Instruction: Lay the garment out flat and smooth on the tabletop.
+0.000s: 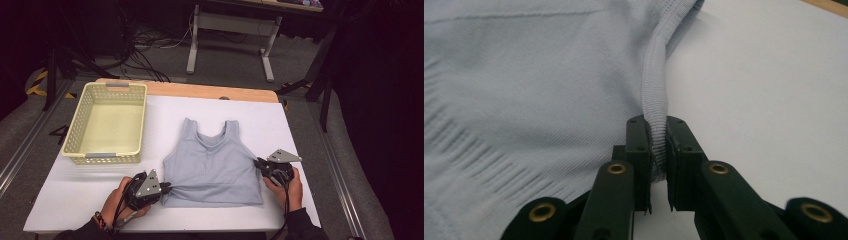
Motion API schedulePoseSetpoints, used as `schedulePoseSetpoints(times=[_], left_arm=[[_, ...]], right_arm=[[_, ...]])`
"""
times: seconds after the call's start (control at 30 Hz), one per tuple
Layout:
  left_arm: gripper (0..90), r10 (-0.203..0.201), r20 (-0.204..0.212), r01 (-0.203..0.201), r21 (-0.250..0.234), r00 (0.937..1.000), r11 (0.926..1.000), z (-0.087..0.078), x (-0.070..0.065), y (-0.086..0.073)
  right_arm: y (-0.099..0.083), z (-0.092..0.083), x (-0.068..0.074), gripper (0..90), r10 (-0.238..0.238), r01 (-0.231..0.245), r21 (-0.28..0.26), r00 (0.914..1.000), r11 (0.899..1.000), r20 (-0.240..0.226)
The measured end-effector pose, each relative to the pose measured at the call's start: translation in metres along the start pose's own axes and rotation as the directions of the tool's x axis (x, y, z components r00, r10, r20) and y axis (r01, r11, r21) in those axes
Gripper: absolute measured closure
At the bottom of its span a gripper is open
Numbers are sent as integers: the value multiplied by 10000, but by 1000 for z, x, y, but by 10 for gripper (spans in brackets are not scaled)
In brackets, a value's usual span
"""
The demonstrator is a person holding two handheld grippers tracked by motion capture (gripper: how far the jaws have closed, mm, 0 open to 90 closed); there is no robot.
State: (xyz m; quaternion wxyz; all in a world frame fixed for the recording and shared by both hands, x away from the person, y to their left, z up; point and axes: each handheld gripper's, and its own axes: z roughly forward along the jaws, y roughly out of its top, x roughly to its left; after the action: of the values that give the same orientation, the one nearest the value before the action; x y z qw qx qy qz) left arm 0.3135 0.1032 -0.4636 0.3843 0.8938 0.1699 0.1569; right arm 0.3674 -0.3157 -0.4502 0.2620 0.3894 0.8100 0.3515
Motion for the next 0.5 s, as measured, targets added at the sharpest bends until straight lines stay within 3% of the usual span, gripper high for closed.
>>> schedulePoseSetpoints(times=[0.13,0.27,0.33,0.5], left_arm=[[836,240,-252,-237,152,9994,9996,10,3,6],[836,225,-488,-215,219,9986,9995,18,12,10],[836,30,-339,-24,170,9994,9999,18,15,10],[835,137,9,-137,133,9999,9998,5,9,8]], right_arm=[[4,5,-3,822,73,-53,-340,9983,9994,570],[8,18,-5,822,-30,57,-269,9950,9996,995],[13,20,-5,818,-39,68,-259,9940,9996,1097],[12,16,-4,783,-115,130,-131,9938,9998,1108]])
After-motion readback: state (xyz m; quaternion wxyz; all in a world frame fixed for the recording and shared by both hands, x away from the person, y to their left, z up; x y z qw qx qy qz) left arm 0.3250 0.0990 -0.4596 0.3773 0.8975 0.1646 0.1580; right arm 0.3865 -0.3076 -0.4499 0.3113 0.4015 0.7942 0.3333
